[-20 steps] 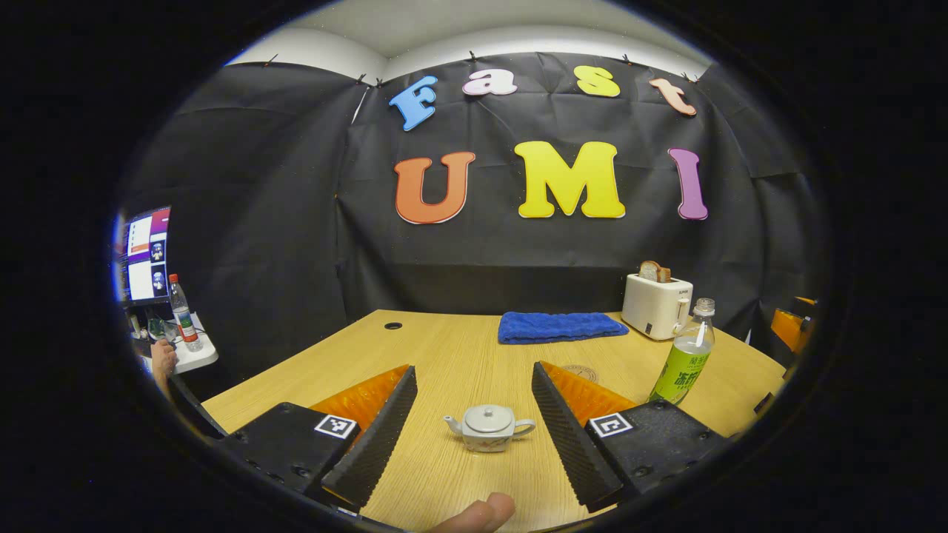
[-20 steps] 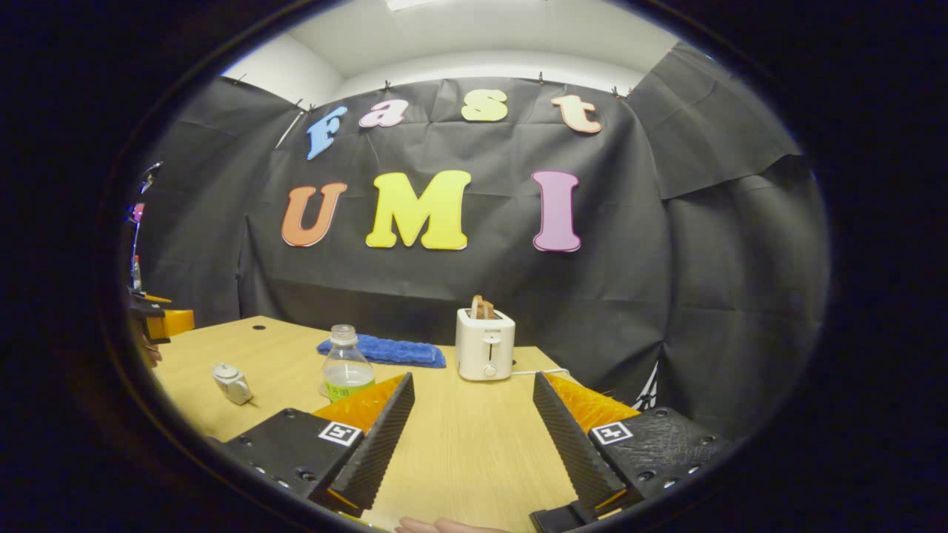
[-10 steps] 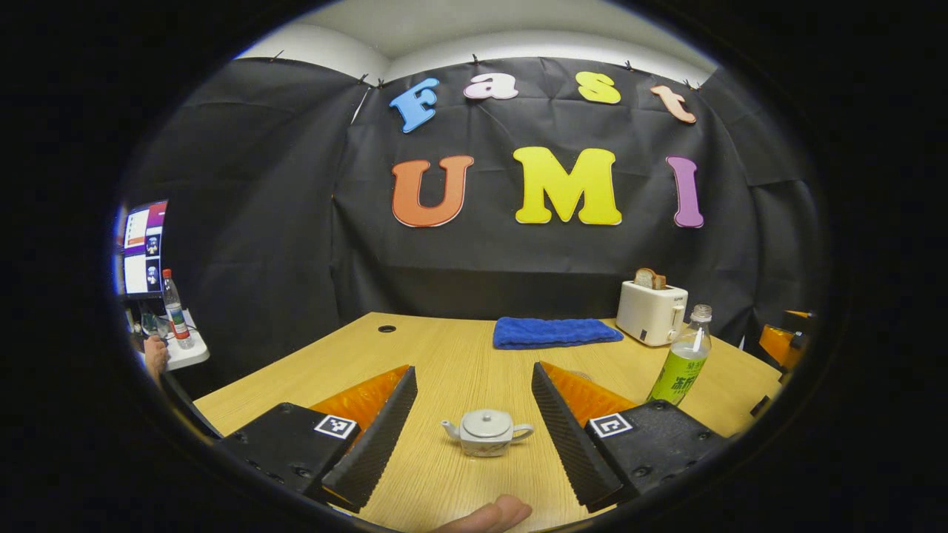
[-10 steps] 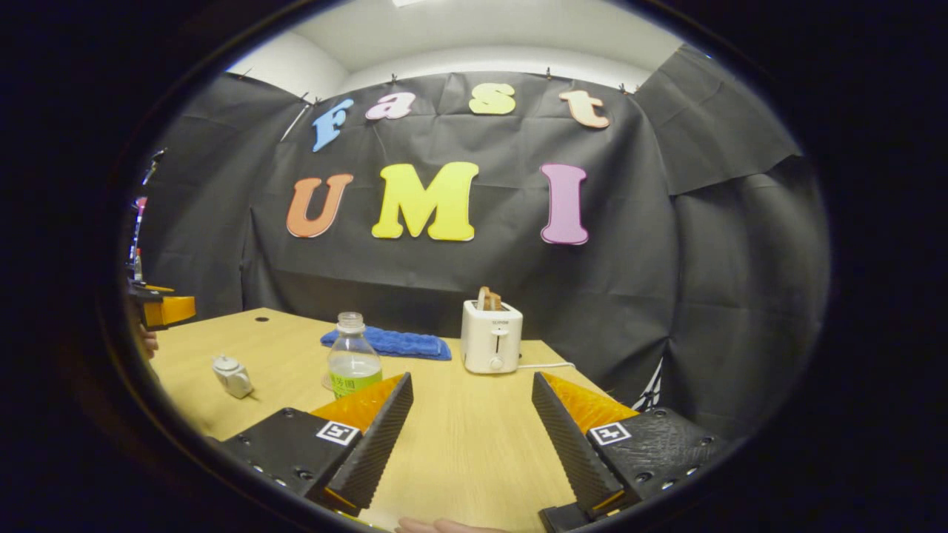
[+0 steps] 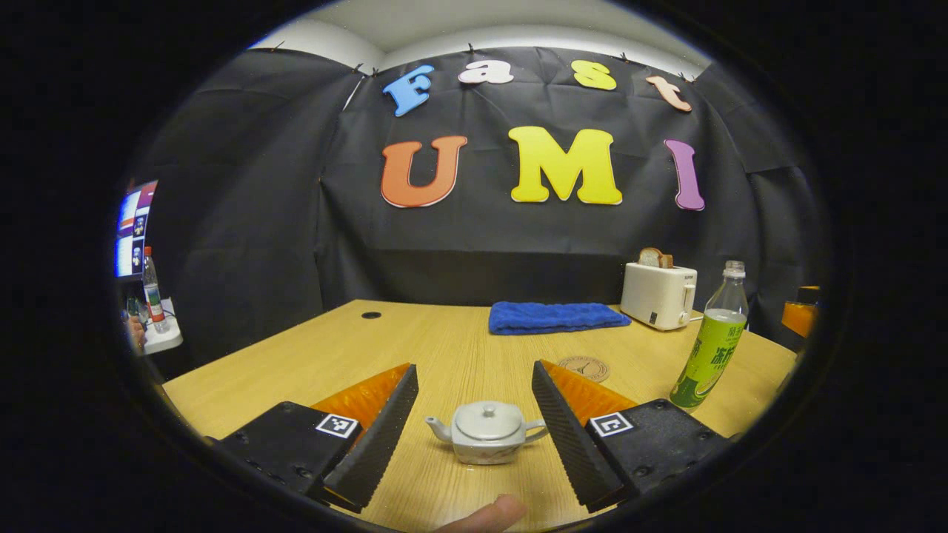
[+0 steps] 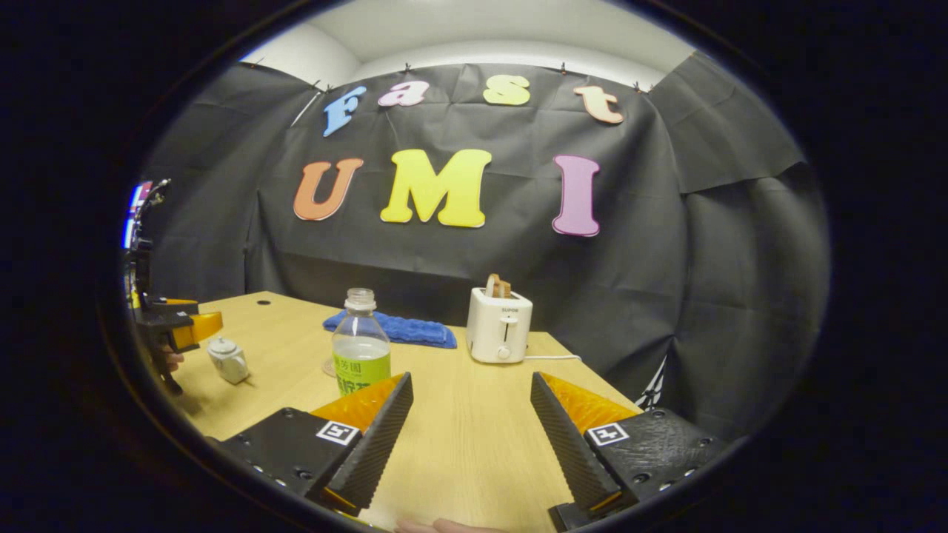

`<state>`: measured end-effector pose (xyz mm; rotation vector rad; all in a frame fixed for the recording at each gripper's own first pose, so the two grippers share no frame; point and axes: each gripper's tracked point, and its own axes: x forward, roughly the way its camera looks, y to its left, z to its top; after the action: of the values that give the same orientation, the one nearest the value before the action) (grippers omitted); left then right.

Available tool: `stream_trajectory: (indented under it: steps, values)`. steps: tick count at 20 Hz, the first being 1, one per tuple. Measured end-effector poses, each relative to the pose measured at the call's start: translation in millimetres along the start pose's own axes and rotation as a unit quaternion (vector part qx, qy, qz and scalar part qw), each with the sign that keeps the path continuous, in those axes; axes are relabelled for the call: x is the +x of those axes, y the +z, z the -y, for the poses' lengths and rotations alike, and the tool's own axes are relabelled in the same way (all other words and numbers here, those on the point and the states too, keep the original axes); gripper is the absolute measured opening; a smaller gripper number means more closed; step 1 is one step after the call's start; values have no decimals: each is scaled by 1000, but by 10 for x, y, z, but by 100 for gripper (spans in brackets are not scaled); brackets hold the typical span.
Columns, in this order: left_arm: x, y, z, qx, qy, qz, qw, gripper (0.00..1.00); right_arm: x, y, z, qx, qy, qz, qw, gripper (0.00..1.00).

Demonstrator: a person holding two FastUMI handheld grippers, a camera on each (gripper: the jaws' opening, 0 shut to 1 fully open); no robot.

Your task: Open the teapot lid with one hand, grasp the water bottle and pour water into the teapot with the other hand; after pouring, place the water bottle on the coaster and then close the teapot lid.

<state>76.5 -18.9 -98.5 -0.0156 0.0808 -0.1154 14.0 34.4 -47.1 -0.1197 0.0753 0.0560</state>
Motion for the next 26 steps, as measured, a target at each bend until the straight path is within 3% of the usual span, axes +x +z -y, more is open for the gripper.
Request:
stream_trajectory:
  steps: [4, 6, 9, 11, 12, 15, 16, 18, 22, 23, 26]
  values:
    - [89, -58, 164, 0, -34, 0, 999, 84, 18, -67, -69, -9, 3, -8, 1000, 96]
    - [139, -131, 263, 0, -59, -14, 998, 82, 22, -87, -87, -11, 4, -10, 1000, 95]
    - [186, -200, 152, 9, -41, -30, 999, 82, 1, -88, -102, -14, 5, -9, 1000, 96]
    - [190, -223, 167, 3, -42, -36, 998, 71, -4, -81, -108, -13, 6, -7, 1000, 96]
    - [201, -240, 178, 1, -43, -41, 998, 59, 2, -83, -118, -14, 6, -7, 1000, 95]
    - [201, -250, 152, 10, -34, -38, 999, 44, 7, -117, -140, -16, 8, -11, 1000, 95]
    - [208, -244, 134, 10, -31, -36, 999, 32, 11, -126, -155, -17, 10, -12, 1000, 93]
    - [220, -228, 124, 12, -29, -33, 999, 23, 15, -160, -221, -14, 16, -15, 1000, 95]
    - [242, -206, 86, 8, -20, -27, 999, 8, 15, -278, -431, -7, 41, -30, 999, 98]
    - [242, -198, 89, 9, -18, -25, 999, 8, 15, -301, -479, -7, 49, -33, 998, 94]
    - [211, -172, 77, 2, -13, -21, 1000, 6, 13, -386, -615, -18, 61, -40, 997, 98]
